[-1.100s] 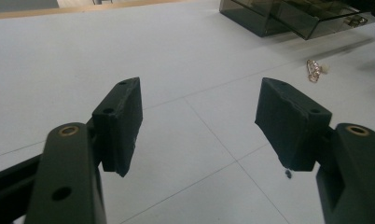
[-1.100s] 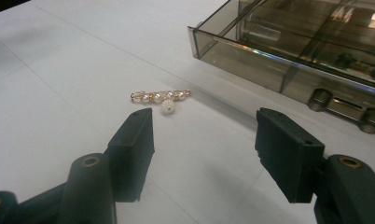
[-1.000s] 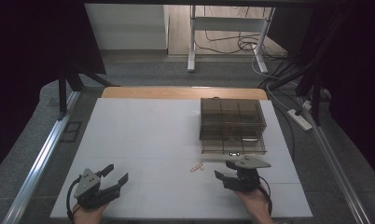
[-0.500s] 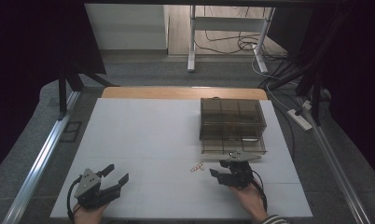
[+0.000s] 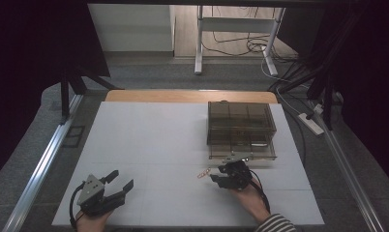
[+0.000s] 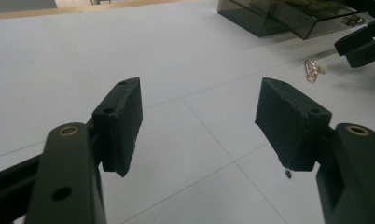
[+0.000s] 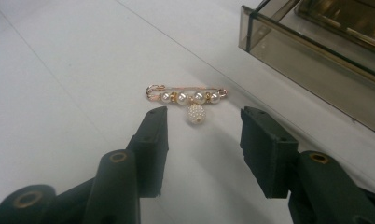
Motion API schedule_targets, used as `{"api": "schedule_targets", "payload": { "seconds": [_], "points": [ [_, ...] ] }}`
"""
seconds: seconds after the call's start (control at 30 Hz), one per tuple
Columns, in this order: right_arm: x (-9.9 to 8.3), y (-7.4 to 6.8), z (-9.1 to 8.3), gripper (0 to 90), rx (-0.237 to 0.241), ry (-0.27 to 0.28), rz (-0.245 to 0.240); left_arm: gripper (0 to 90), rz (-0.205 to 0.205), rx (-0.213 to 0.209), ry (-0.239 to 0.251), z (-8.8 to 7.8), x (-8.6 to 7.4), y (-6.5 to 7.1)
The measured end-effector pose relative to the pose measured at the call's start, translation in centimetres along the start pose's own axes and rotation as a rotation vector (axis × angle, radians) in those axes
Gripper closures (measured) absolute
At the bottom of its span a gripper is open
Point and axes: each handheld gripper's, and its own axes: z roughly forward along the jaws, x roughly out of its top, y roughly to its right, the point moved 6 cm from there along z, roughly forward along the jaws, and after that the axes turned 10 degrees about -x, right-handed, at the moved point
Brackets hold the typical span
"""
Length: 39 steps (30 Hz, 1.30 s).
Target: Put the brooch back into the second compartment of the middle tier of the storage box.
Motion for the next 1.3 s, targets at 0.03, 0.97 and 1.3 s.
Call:
{"api": "schedule_targets", "payload": {
  "seconds": [0.03, 0.97, 1.3],
  "points": [
    [0.0, -0.1, 0.2, 52.5, -0.001, -0.010, -0.005, 32.3, 0.000, 0.000, 0.000, 0.0, 0.0, 0.0],
    [0.9, -0.7, 2.6, 74.8, -0.010, -0.098, -0.053, 32.5, 0.003, -0.003, -0.002, 0.0, 0.0, 0.0],
    [1.0, -0.8, 2.7, 79.0, -0.027, -0.101, -0.080, 32.5, 0.003, -0.004, -0.002, 0.1, 0.0, 0.0]
  ]
}}
